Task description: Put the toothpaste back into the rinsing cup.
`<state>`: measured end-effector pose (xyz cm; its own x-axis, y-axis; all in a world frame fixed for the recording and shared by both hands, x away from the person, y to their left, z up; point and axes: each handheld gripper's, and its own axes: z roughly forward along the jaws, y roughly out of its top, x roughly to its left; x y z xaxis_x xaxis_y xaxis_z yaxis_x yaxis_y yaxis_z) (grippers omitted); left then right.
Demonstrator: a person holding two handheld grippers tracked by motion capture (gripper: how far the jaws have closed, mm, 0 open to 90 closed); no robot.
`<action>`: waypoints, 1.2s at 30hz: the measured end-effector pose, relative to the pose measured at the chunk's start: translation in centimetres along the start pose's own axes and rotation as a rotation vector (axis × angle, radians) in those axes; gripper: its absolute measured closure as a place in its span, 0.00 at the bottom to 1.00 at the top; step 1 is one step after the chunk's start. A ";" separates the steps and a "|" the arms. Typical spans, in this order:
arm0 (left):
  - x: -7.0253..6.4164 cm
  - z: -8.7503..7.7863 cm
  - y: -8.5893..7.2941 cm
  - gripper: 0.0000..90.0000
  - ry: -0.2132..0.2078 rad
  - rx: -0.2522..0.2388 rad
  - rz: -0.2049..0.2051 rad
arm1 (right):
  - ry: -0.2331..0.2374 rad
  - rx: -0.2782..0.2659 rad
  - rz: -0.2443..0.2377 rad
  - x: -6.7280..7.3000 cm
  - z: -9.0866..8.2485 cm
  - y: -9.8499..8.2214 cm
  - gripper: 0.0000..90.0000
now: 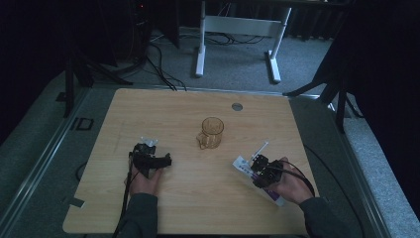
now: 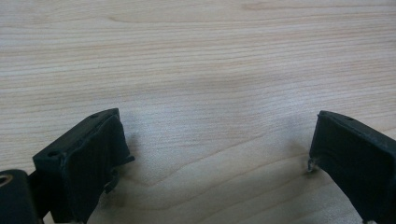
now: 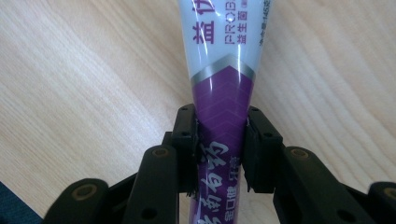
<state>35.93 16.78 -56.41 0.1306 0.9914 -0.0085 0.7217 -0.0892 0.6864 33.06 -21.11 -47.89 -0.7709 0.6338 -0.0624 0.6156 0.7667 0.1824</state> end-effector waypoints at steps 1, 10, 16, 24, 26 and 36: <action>0.0 0.0 0.0 0.03 0.000 0.000 0.000 | -0.001 -0.006 0.005 0.0 -0.2 0.0 0.78; 0.0 0.0 0.0 0.03 0.000 0.001 0.001 | 0.005 -0.092 0.045 -0.8 -1.6 0.2 0.78; 0.0 0.0 0.0 0.03 0.000 0.000 0.001 | -0.001 -0.146 0.063 -1.1 -2.4 0.4 0.78; 0.0 0.0 0.0 0.03 0.000 0.000 0.000 | -0.008 -0.215 0.081 -1.2 -3.1 0.7 0.78; 0.0 0.0 0.0 0.03 0.000 0.000 0.000 | -0.008 -0.236 0.093 -1.2 -3.3 0.8 0.78; 0.0 0.0 0.0 0.03 0.000 0.000 0.000 | -0.015 -0.294 0.107 -1.3 -4.0 1.3 0.78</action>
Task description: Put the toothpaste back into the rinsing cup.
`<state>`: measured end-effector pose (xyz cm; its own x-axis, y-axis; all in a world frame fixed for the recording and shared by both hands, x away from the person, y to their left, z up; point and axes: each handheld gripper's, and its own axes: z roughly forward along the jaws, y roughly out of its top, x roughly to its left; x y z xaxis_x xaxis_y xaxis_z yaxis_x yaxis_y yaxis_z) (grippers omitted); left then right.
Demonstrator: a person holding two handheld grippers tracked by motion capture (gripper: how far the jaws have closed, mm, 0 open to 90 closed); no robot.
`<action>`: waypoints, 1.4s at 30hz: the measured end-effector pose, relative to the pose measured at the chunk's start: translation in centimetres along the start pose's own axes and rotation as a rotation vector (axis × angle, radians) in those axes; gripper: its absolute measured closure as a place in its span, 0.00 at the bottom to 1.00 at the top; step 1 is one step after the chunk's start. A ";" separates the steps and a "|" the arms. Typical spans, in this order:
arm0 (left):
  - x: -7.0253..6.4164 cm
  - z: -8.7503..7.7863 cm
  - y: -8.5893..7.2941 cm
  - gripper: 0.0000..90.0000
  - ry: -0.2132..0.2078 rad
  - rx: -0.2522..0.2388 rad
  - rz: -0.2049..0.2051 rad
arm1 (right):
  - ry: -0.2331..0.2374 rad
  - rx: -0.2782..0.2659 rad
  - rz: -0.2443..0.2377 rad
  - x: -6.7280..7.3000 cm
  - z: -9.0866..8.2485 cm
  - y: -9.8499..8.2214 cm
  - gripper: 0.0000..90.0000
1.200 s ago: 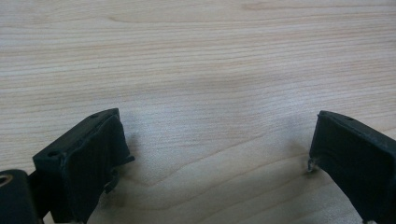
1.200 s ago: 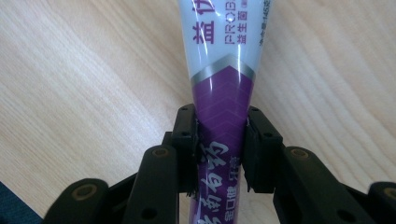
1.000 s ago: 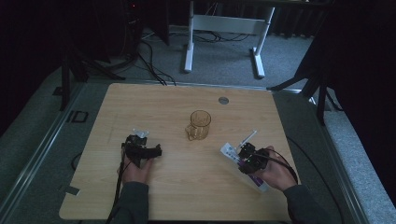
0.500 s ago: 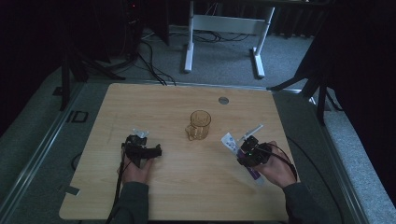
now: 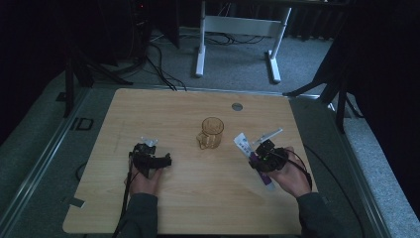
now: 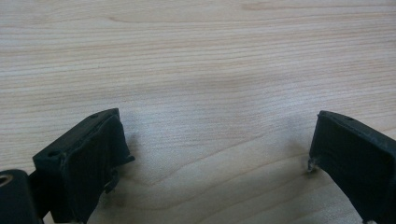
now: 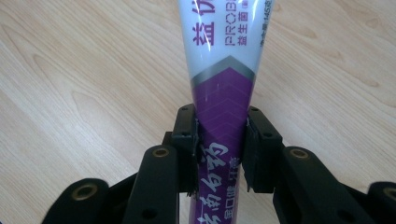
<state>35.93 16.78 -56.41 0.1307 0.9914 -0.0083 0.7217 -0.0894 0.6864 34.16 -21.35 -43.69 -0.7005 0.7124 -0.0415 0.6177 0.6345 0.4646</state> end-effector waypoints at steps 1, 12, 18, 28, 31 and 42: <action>0.0 0.0 0.0 0.03 0.000 0.000 0.000 | 0.005 -0.006 0.005 0.0 -0.1 0.1 0.78; 0.0 0.0 0.0 0.03 0.000 0.000 0.001 | 0.005 -0.068 0.027 -0.2 -0.6 0.6 0.78; 0.0 0.0 0.0 0.03 0.000 0.001 0.001 | 0.009 -0.093 0.031 -0.1 -0.8 1.1 0.78; 0.0 0.0 0.0 0.03 -0.001 0.002 0.001 | 0.009 -0.136 0.047 0.1 -1.2 1.8 0.78; 0.0 0.0 0.0 0.03 0.000 0.002 0.001 | 0.010 -0.153 0.049 0.1 -1.3 2.0 0.78; 0.0 0.0 0.0 0.03 0.000 0.002 0.001 | 0.006 -0.211 0.070 0.2 -2.0 2.9 0.78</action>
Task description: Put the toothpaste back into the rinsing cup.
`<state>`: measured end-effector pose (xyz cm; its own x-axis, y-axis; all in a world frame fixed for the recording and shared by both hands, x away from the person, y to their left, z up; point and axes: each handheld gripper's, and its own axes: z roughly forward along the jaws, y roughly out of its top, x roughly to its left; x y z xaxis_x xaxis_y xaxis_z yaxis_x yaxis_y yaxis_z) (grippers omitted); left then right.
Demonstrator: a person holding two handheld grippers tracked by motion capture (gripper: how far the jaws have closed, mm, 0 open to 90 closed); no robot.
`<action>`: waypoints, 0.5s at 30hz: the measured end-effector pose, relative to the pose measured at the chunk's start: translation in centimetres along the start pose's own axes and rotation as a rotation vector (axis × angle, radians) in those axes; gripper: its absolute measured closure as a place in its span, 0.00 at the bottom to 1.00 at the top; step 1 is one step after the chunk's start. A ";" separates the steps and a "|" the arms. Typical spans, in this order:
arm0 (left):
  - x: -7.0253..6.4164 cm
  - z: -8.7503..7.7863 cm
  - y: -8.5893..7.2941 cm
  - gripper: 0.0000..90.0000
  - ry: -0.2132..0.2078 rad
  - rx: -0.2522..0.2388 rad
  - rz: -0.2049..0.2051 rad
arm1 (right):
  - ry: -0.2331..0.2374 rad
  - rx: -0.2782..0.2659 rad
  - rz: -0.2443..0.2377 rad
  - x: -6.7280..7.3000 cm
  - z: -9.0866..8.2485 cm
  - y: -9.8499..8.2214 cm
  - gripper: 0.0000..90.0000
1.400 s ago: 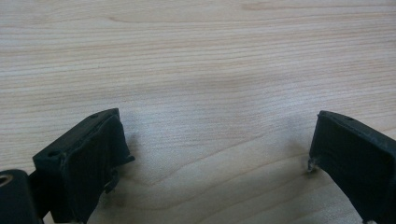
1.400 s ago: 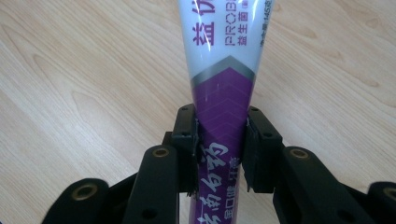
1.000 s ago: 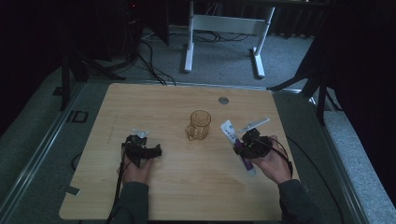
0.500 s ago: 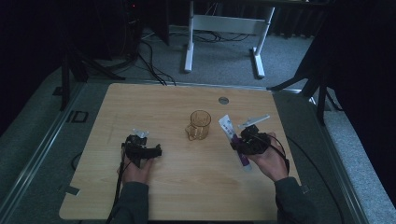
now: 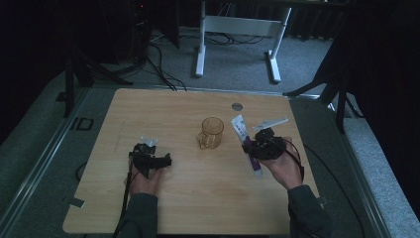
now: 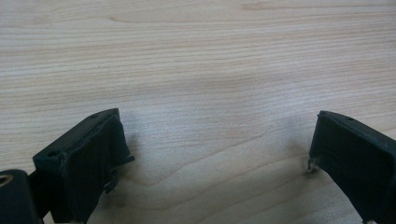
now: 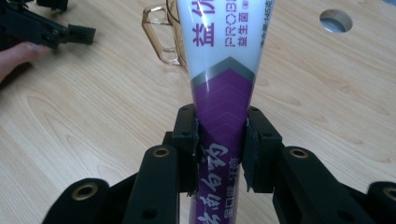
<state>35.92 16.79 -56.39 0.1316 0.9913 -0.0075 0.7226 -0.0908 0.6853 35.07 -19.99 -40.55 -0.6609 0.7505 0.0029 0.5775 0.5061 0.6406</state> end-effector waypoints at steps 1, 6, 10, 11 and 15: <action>0.0 0.0 0.0 0.03 0.000 -0.001 -0.001 | 0.000 -0.004 0.004 0.0 0.0 0.1 0.78; 0.0 0.0 0.0 0.03 0.000 0.000 0.000 | -0.001 -0.024 0.015 -0.1 -0.2 0.3 0.78; 0.0 0.0 0.0 0.03 0.000 -0.001 -0.001 | -0.004 -0.038 0.023 0.0 -0.3 0.4 0.78; 0.0 0.0 0.0 0.03 0.000 -0.001 -0.001 | -0.005 -0.042 0.027 0.0 -0.3 0.4 0.78; 0.0 0.0 0.0 0.03 0.000 -0.001 -0.001 | -0.007 -0.056 0.040 -0.1 -0.5 0.6 0.78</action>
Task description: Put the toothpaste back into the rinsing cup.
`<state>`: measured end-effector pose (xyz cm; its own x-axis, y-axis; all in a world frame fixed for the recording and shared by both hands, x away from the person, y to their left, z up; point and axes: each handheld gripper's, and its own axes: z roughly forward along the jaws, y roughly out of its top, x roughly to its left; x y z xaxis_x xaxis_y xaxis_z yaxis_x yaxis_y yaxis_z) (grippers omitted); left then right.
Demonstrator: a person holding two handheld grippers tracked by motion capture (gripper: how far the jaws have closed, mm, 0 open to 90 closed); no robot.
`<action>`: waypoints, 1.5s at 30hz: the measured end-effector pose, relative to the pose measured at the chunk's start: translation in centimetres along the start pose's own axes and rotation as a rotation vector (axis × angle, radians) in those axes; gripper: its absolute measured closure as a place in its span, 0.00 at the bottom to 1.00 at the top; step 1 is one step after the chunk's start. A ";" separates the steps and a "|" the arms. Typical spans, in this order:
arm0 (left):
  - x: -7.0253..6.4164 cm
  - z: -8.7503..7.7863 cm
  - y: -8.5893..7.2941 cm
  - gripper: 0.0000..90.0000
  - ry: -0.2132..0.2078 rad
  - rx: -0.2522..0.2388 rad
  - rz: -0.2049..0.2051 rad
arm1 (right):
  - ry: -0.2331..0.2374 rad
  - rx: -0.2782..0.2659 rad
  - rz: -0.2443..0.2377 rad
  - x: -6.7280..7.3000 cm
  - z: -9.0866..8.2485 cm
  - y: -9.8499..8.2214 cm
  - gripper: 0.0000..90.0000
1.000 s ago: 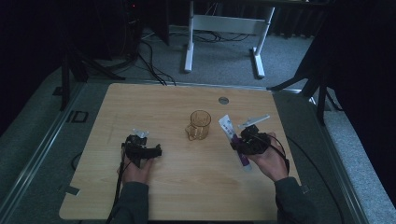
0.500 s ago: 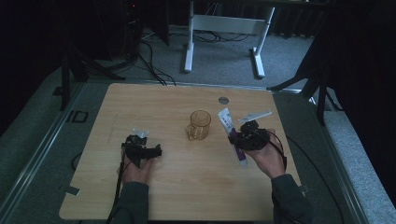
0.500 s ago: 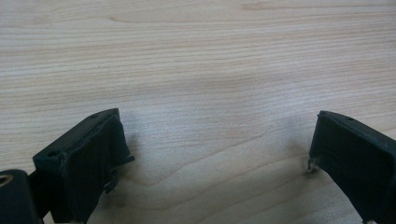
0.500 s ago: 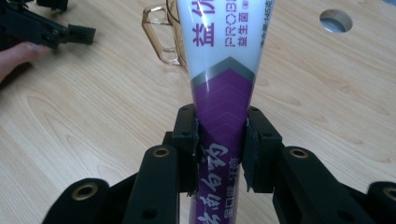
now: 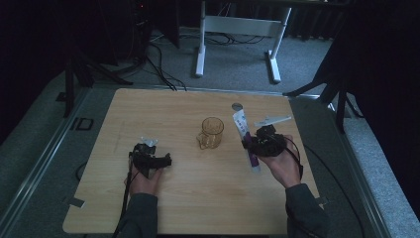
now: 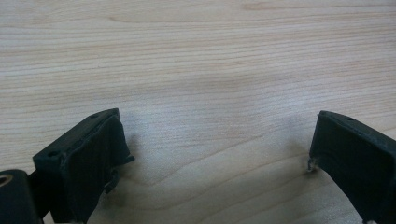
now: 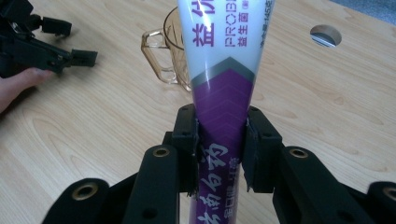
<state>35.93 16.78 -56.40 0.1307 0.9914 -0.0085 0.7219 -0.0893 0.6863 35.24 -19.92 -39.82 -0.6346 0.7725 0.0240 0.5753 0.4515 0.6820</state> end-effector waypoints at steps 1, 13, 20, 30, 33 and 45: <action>0.0 0.0 0.0 0.03 0.000 0.001 0.001 | 0.000 -0.002 0.001 0.0 0.0 0.0 0.78; 0.0 0.0 0.0 0.03 0.000 0.000 0.000 | 0.001 -0.049 0.020 0.1 -0.1 0.7 0.78; 0.0 0.0 0.0 0.03 0.000 0.000 0.000 | 0.002 -0.072 0.024 0.3 -0.1 1.2 0.78; 0.0 0.0 0.0 0.03 0.000 0.000 0.000 | 0.005 -0.106 0.038 0.3 0.1 1.8 0.78; 0.0 0.0 0.0 0.03 0.000 0.000 0.000 | 0.005 -0.116 0.044 0.3 0.1 1.9 0.78; 0.0 0.0 0.0 0.03 0.000 0.001 0.000 | 0.005 -0.144 0.063 0.0 0.7 2.0 0.78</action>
<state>35.93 16.78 -56.40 0.1307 0.9914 -0.0086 0.7222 -0.0893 0.6859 36.76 -18.66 -38.95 -0.6022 0.7950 0.0729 0.5344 0.3336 0.7767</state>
